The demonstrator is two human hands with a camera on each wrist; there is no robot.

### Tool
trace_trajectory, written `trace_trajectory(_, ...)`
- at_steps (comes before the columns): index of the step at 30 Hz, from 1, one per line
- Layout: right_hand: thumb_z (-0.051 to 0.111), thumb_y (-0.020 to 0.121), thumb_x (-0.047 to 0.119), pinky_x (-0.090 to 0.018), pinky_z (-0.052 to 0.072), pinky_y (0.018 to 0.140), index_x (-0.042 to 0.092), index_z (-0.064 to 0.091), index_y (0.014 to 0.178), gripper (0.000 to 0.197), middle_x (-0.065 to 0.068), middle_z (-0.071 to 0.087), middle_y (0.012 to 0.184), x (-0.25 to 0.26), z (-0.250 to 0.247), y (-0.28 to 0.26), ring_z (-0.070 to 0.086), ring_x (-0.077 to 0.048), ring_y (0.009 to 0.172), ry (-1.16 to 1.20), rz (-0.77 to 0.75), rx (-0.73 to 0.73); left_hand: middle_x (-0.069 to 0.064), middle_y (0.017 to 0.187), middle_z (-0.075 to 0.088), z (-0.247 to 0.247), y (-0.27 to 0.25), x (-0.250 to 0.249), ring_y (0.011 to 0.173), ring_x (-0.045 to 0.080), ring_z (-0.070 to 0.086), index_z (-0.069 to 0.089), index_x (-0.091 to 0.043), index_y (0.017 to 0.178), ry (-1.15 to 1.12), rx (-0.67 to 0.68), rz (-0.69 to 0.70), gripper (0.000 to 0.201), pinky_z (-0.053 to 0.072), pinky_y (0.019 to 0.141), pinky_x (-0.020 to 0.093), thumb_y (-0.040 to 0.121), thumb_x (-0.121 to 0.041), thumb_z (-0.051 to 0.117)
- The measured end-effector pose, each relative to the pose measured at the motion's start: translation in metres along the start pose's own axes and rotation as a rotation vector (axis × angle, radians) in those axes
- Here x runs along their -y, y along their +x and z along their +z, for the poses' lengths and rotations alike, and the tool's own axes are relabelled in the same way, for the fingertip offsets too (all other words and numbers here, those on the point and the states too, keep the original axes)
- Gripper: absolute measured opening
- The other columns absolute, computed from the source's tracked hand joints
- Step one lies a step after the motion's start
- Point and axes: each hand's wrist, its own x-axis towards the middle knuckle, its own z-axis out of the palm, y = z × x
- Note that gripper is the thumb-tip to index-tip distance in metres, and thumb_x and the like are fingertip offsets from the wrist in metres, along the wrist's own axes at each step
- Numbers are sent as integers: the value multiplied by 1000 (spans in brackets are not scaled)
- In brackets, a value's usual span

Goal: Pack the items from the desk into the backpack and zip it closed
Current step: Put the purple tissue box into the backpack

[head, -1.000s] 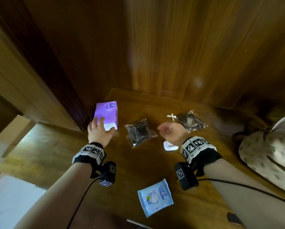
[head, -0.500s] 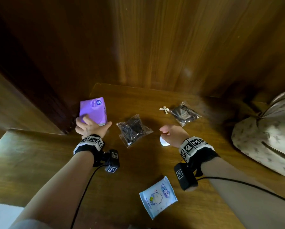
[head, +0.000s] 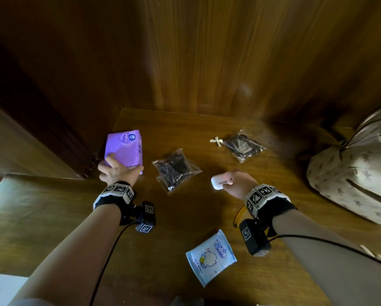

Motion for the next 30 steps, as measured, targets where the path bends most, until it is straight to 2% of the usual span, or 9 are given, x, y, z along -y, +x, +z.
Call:
trace_trajectory(6, 58, 88, 25, -23, 43, 88, 21, 55, 127, 39, 4, 56, 126, 0, 6, -13, 56, -16, 110, 11, -133, -40, 16, 138, 26, 6, -15, 10, 120, 42, 35, 30, -17, 135, -33, 29, 158, 86, 34, 102, 47, 64, -25, 79)
trace_trajectory(10, 59, 88, 31, -19, 39, 80, 22, 57, 121, 34, 8, 61, 113, 8, 18, -27, 56, -6, 96, -48, -307, 181, 14, 139, 28, 7, -24, 13, 122, 40, 36, 35, -19, 133, -118, 58, 215, 81, 33, 103, 45, 65, -21, 79)
trace_trajectory(12, 60, 88, 31, -19, 42, 80, 22, 60, 117, 30, 7, 64, 109, 7, 26, -28, 59, -8, 95, -50, -330, 189, 12, 139, 30, 6, -27, 13, 122, 39, 38, 37, -21, 131, -199, 62, 220, 77, 36, 102, 45, 65, -21, 77)
trace_trajectory(15, 56, 91, 29, -17, 43, 79, 18, 62, 114, 26, 2, 67, 109, 2, 23, -30, 59, -6, 91, 47, -347, 83, 9, 138, 32, 0, -35, 4, 122, 34, 39, 40, -21, 128, -319, 19, 248, 73, 37, 101, 44, 64, -20, 76)
trace_trajectory(18, 54, 94, 25, -5, 37, 75, 13, 63, 116, 27, -2, 66, 116, 0, 6, -29, 58, -7, 98, 159, -346, -13, 7, 137, 31, -6, -49, -19, 123, 29, 38, 40, -20, 126, -410, -25, 359, 73, 36, 100, 37, 62, -18, 75)
trace_trajectory(21, 51, 95, 28, -18, 42, 86, 16, 61, 118, 28, 0, 63, 119, 1, -19, -27, 58, -15, 108, 224, -242, -52, 3, 136, 28, -10, -65, -50, 123, 24, 39, 39, -26, 125, -491, 24, 503, 75, 41, 97, 33, 60, -16, 75)
trace_trajectory(24, 53, 94, 26, -31, 48, 91, 18, 62, 115, 24, -1, 64, 111, -5, -49, -32, 60, -18, 106, 385, -181, -180, -7, 130, 28, -9, -87, -83, 121, 9, 40, 40, -33, 120, -590, 140, 697, 77, 51, 93, 38, 54, -18, 75)
trace_trajectory(26, 54, 94, 26, -30, 48, 87, 19, 64, 110, 20, -3, 67, 104, -15, -71, -41, 62, -18, 98, 470, -179, -338, -6, 130, 30, -8, -104, -107, 122, 3, 38, 41, -27, 120, -609, 188, 844, 77, 50, 92, 42, 50, -22, 74)
trace_trajectory(30, 48, 96, 28, -22, 40, 79, 16, 66, 108, 25, -3, 65, 101, -45, -119, -62, 58, -15, 91, 556, -147, -622, -1, 133, 33, -4, -140, -156, 127, 10, 36, 44, -18, 119, -594, 262, 1094, 76, 47, 95, 45, 51, -16, 76)
